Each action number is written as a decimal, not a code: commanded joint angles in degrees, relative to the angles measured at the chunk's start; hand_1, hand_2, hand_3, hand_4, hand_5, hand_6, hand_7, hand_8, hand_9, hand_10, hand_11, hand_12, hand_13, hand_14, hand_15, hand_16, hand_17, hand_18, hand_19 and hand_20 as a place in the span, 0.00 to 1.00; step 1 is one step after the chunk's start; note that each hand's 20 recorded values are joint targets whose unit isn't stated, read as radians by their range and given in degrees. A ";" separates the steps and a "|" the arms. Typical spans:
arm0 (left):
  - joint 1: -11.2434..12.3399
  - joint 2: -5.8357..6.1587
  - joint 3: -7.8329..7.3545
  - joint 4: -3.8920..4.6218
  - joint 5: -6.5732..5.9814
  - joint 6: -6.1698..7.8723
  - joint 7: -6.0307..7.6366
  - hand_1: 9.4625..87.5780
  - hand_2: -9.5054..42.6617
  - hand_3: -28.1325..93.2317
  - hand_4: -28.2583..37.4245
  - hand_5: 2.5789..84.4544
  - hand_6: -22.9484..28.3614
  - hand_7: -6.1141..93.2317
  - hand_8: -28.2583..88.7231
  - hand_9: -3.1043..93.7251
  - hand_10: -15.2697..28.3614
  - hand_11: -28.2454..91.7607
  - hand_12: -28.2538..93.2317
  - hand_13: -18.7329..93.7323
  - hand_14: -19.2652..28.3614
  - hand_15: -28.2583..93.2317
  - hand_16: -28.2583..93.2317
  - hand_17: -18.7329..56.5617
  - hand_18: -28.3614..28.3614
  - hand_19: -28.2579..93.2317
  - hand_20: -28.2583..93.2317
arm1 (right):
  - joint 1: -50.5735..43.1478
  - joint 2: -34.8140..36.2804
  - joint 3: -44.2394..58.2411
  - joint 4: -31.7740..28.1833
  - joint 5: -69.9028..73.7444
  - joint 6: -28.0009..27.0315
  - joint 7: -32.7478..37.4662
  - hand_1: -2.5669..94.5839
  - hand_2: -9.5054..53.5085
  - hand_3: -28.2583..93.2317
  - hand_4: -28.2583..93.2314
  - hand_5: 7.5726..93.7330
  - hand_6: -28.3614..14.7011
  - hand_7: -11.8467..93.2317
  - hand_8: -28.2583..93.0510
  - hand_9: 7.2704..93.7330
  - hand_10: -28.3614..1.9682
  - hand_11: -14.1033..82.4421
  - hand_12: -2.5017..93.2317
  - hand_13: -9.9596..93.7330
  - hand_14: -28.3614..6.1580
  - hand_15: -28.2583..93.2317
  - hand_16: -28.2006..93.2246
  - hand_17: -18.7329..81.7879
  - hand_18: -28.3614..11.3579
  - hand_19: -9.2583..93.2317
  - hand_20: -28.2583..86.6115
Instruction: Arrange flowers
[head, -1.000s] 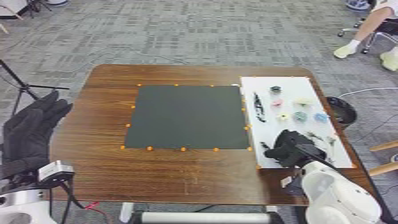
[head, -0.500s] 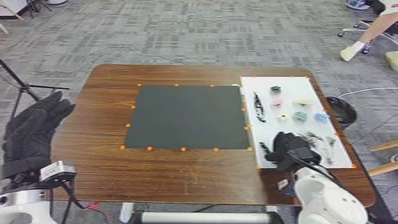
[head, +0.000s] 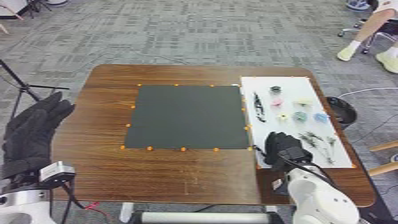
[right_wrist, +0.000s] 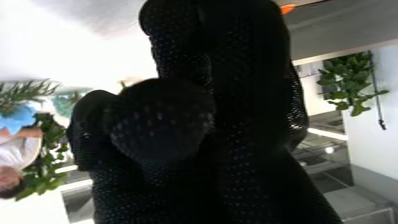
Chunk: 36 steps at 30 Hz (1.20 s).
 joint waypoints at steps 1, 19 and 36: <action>0.34 -0.31 -0.21 -0.49 -0.23 -0.79 -0.71 0.28 0.13 0.79 0.14 0.58 0.53 0.19 0.18 0.53 0.69 0.41 0.33 0.50 0.80 0.43 0.23 0.34 0.73 0.33 0.40 | -0.31 0.10 0.94 2.14 8.29 -1.26 2.78 0.74 0.00 0.57 0.25 0.78 0.58 0.30 0.46 1.00 0.62 0.29 0.43 1.00 0.83 0.69 0.47 0.79 0.36 0.92 0.63; 0.50 -0.28 -0.22 -0.65 -0.58 -1.05 -1.05 0.28 0.14 0.79 0.14 0.58 0.53 0.19 0.18 0.53 0.69 0.41 0.33 0.50 0.80 0.43 0.23 0.34 0.73 0.33 0.40 | 4.29 2.91 5.35 -1.29 15.87 1.91 1.43 0.71 0.00 0.65 0.18 0.81 0.54 0.25 0.46 0.99 0.60 0.33 0.38 1.00 0.83 0.70 0.45 0.80 0.36 0.92 0.63; 0.40 -0.15 -0.36 -0.68 -0.26 -1.14 -1.62 0.28 0.14 0.79 0.15 0.58 0.53 0.18 0.18 0.53 0.69 0.41 0.33 0.50 0.80 0.43 0.23 0.34 0.73 0.33 0.40 | -0.29 4.64 6.65 -3.86 9.95 -2.51 -3.47 0.48 0.00 0.72 0.18 0.74 0.55 0.28 0.32 0.92 0.53 0.38 0.29 1.00 0.78 0.62 0.54 0.75 0.31 0.95 0.64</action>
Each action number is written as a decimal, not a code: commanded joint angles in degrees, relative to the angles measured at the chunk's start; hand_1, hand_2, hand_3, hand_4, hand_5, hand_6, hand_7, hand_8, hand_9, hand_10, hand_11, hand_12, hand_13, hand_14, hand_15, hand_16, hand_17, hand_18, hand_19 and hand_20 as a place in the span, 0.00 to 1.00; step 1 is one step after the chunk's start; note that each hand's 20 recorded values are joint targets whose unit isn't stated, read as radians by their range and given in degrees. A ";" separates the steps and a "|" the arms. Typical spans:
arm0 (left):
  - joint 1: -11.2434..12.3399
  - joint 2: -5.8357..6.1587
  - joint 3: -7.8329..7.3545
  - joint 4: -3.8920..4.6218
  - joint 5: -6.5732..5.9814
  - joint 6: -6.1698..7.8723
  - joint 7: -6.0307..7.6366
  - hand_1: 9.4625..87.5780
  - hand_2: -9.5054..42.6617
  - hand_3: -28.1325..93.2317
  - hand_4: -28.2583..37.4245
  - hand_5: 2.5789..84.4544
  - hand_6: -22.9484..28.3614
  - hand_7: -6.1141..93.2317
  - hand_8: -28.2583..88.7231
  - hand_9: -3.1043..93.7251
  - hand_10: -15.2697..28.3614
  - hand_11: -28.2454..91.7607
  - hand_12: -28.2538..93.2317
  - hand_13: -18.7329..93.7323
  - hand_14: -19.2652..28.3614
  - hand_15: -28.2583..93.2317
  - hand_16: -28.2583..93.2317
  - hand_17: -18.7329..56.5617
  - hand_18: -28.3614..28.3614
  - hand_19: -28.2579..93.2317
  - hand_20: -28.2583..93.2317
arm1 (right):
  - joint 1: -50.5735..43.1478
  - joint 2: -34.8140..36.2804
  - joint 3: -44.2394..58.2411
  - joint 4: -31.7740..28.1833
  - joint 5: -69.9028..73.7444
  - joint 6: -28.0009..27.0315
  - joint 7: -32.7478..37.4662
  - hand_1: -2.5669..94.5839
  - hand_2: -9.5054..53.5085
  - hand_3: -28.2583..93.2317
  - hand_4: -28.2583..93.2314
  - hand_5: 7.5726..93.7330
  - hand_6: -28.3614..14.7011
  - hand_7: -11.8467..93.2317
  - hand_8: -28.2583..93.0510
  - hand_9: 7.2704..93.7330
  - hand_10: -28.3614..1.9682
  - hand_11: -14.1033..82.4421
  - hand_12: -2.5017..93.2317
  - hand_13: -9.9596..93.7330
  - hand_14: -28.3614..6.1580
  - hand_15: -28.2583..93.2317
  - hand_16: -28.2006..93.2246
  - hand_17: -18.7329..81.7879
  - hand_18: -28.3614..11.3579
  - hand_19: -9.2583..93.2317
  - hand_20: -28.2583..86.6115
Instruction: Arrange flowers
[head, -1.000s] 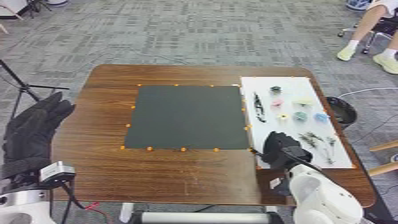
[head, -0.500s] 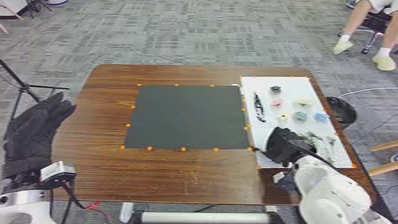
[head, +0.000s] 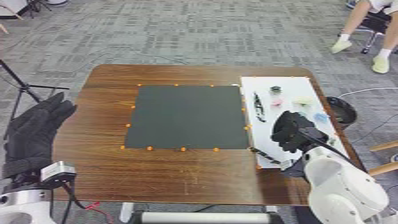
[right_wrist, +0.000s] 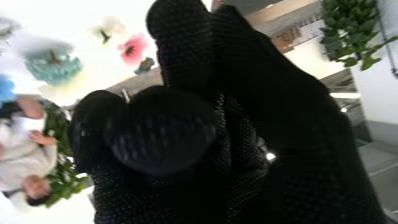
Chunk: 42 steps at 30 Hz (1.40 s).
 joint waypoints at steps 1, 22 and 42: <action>0.36 -0.21 -0.28 -0.54 -0.02 -0.66 -0.61 0.28 0.14 0.79 0.15 0.58 0.53 0.18 0.18 0.53 0.69 0.41 0.33 0.50 0.80 0.43 0.23 0.34 0.73 0.33 0.40 | -3.86 1.58 0.13 -1.20 -2.81 -4.86 -2.31 0.46 0.00 0.73 0.18 0.74 0.55 0.29 0.26 0.91 0.52 0.38 0.29 1.00 0.77 0.62 0.54 0.75 0.30 0.95 0.64; 0.40 -0.53 -0.58 -0.66 0.22 -1.34 -0.65 0.28 0.13 0.79 0.15 0.58 0.53 0.18 0.19 0.53 0.69 0.41 0.33 0.50 0.81 0.43 0.23 0.34 0.73 0.33 0.40 | -6.70 3.59 -3.49 2.39 -11.02 -6.04 -3.19 0.42 0.00 0.72 0.17 0.72 0.54 0.30 0.22 0.89 0.52 0.38 0.28 0.99 0.75 0.62 0.54 0.74 0.29 0.96 0.64; 0.17 -0.56 -0.49 -0.65 0.35 -1.40 -0.81 0.28 0.13 0.79 0.15 0.58 0.53 0.18 0.19 0.53 0.69 0.41 0.33 0.50 0.81 0.43 0.23 0.34 0.73 0.33 0.40 | -6.66 4.08 -7.79 3.37 -11.80 -3.61 -2.85 0.90 0.00 0.00 0.61 0.76 0.61 0.35 0.48 0.96 0.61 0.37 0.42 1.00 0.79 0.65 0.52 0.77 0.33 0.98 0.63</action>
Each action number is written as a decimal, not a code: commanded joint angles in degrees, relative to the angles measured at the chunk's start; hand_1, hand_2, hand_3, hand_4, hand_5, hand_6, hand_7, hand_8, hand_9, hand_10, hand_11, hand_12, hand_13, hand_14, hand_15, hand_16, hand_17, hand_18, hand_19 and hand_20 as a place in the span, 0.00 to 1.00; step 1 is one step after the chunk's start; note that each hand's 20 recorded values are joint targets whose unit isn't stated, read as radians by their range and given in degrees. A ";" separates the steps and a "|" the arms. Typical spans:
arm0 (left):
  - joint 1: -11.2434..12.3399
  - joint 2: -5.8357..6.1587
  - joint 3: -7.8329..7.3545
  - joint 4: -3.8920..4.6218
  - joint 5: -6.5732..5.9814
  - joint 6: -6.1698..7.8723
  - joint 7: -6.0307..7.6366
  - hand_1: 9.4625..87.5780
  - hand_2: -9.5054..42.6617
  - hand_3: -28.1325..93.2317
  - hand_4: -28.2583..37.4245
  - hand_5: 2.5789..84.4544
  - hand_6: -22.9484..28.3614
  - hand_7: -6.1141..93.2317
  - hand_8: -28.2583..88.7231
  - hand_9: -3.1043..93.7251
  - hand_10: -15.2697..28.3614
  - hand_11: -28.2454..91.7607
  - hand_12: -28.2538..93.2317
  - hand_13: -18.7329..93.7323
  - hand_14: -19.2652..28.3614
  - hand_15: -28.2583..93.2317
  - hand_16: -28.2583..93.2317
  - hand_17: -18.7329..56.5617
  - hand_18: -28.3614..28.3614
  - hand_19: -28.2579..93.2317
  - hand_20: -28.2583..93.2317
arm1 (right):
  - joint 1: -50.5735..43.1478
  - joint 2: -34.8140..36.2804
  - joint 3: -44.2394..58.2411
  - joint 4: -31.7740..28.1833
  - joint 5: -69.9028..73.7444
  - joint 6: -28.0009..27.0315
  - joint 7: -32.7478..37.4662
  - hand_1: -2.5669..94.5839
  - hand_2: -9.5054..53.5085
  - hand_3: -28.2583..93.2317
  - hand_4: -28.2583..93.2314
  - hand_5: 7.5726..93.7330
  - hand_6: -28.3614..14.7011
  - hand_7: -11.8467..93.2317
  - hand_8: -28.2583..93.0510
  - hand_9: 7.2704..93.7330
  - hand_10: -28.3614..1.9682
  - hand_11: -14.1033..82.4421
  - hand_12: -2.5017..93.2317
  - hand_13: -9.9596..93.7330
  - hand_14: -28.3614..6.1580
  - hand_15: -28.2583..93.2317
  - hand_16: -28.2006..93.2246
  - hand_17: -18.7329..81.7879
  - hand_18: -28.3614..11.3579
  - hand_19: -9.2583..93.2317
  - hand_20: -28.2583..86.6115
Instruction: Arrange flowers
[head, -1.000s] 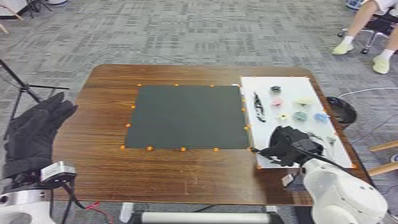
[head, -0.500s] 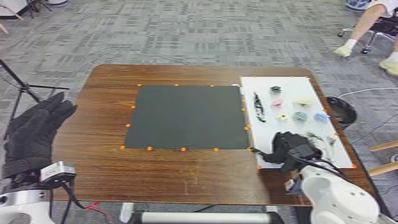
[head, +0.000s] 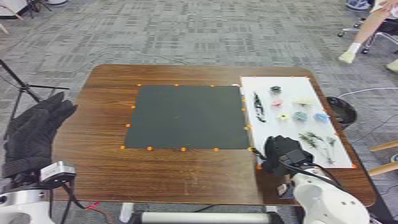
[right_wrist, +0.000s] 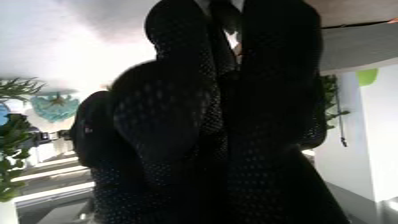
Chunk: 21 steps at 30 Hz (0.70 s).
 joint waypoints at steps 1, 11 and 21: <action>0.28 -0.49 -0.31 -0.56 0.17 -0.95 -0.57 0.28 0.13 0.78 0.15 0.58 0.53 0.18 0.19 0.53 0.69 0.41 0.33 0.50 0.81 0.43 0.23 0.34 0.73 0.33 0.40 | -1.65 0.20 -1.23 1.88 1.44 -1.80 0.47 0.90 0.00 0.00 0.61 0.77 0.61 0.34 0.48 0.96 0.61 0.36 0.43 1.00 0.79 0.65 0.52 0.77 0.33 0.98 0.63; 0.36 -0.60 -0.37 -0.55 0.06 -1.28 -0.68 0.28 0.13 0.78 0.15 0.58 0.53 0.18 0.19 0.53 0.69 0.41 0.33 0.50 0.81 0.43 0.23 0.34 0.73 0.33 0.40 | -0.16 -0.62 -0.18 1.48 9.62 -6.03 3.78 0.90 0.00 0.08 0.63 0.84 0.58 0.25 0.46 1.00 0.61 0.30 0.41 1.00 0.79 0.67 0.47 0.80 0.36 0.96 0.60; 0.23 -0.40 -0.24 -0.61 -0.01 -0.89 -0.82 0.28 0.13 0.78 0.15 0.58 0.53 0.18 0.19 0.53 0.69 0.41 0.33 0.50 0.81 0.43 0.23 0.34 0.73 0.33 0.40 | 1.24 0.12 0.25 1.29 9.27 -1.69 2.62 0.69 0.00 0.64 0.22 0.85 0.57 0.25 0.46 1.00 0.61 0.36 0.39 1.00 0.80 0.68 0.46 0.81 0.37 0.95 0.62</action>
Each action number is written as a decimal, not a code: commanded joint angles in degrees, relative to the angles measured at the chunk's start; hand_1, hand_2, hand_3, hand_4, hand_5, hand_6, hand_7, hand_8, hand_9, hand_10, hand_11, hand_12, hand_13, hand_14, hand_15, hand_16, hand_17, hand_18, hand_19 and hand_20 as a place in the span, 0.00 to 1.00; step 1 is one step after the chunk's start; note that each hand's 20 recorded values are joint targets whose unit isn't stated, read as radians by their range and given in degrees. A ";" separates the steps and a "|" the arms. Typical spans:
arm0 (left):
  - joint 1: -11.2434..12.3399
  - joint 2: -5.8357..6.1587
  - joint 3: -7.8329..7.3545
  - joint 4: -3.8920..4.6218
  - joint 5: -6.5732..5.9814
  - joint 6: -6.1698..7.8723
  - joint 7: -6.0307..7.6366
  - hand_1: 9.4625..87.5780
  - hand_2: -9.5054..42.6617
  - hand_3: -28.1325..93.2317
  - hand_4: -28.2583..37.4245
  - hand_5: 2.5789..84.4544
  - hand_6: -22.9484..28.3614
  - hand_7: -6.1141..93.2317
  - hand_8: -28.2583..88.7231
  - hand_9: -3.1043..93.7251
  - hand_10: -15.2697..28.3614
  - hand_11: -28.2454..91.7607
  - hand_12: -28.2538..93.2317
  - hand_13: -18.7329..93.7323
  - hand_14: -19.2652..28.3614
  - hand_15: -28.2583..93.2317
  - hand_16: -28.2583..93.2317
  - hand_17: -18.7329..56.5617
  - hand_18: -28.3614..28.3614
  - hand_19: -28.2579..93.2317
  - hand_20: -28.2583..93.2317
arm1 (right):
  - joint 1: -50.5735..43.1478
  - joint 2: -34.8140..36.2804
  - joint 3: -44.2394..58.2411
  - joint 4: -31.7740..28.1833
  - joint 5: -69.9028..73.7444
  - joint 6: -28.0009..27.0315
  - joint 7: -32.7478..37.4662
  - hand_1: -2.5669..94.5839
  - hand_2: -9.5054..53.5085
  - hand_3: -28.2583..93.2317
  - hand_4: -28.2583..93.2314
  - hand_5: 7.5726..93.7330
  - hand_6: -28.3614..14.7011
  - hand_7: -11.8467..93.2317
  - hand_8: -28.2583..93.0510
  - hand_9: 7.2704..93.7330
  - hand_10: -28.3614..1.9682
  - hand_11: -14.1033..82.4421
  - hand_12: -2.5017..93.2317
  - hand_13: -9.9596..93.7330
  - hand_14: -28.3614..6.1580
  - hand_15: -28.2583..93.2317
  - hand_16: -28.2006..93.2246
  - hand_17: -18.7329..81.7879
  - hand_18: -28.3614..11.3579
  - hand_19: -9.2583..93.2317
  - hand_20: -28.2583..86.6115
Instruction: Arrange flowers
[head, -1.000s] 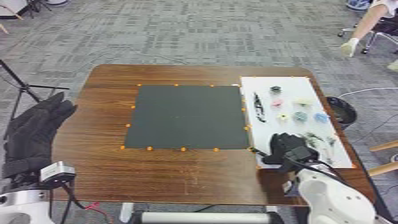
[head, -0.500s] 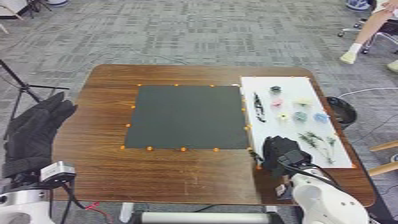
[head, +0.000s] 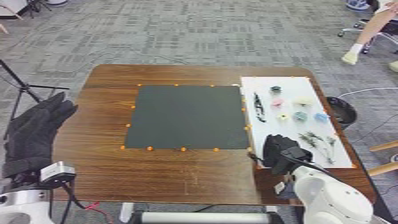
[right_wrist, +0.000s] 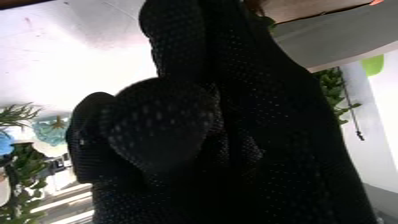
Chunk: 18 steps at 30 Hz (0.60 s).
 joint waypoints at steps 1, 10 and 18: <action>0.17 -0.22 -0.10 -0.55 0.01 -0.43 -0.62 0.28 0.13 0.78 0.15 0.58 0.53 0.18 0.19 0.53 0.69 0.41 0.33 0.50 0.81 0.43 0.23 0.34 0.73 0.33 0.40 | -0.58 0.73 -0.50 2.38 -0.19 2.65 -0.16 0.69 0.00 0.64 0.22 0.85 0.57 0.25 0.46 1.00 0.61 0.36 0.39 1.00 0.80 0.69 0.46 0.81 0.37 0.96 0.62; -0.06 0.12 -0.10 -0.43 -0.11 -0.55 -0.93 0.28 0.13 0.78 0.15 0.58 0.53 0.18 0.19 0.53 0.69 0.41 0.33 0.50 0.81 0.43 0.23 0.34 0.73 0.33 0.40 | 1.54 1.48 1.14 1.26 -0.32 6.35 -1.37 0.68 0.00 0.65 0.22 0.85 0.57 0.26 0.46 1.00 0.63 0.38 0.40 1.00 0.82 0.70 0.45 0.82 0.39 0.96 0.62; -0.23 1.95 0.12 0.08 -0.80 -0.15 -1.27 0.28 0.13 0.78 0.15 0.58 0.53 0.18 0.19 0.53 0.69 0.41 0.33 0.50 0.81 0.43 0.23 0.34 0.73 0.33 0.40 | 5.68 2.04 2.51 -0.63 7.11 8.34 -1.01 0.68 0.00 0.66 0.22 0.85 0.57 0.27 0.46 1.00 0.64 0.39 0.40 1.00 0.83 0.71 0.44 0.82 0.39 0.97 0.62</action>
